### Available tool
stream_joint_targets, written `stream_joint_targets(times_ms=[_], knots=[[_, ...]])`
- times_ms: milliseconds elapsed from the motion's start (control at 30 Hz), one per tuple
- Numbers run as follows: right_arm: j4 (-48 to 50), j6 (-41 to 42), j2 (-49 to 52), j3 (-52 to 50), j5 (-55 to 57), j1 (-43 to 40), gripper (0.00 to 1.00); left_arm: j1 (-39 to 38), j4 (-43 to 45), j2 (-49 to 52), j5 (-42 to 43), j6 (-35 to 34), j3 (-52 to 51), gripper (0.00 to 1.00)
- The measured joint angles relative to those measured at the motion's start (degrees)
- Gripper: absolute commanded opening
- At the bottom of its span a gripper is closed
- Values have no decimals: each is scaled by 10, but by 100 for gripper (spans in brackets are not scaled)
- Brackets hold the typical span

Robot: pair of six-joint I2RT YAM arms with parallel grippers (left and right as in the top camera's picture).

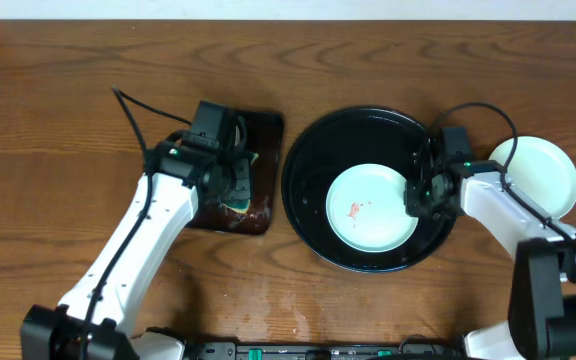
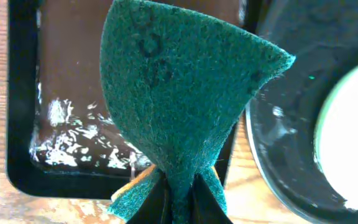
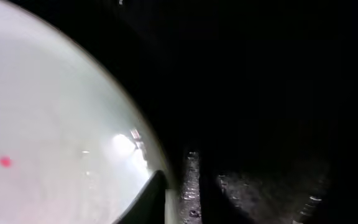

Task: Clean dirty plates on tray and stack at the side
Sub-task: 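Move the sponge over to the green plate with the left gripper, then scrub the plate's red stain with the sponge while right gripper holds rim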

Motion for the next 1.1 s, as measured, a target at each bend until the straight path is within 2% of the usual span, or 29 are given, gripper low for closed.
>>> stream_joint_targets(times_ms=[267,500,833,1100], knots=[[8,-1,2,1,-36,-7,1,-17,33,-7,82,-1,0,8],[10,9,3,1,-43,-7,1,-111,137,6,111,-51,0,8],[15,16,3,1,-40,16,1,-264,282,163,132,-163,2,8],[17,18,3,1,-39,18,1,-282,307,263,148,-196,16,8]])
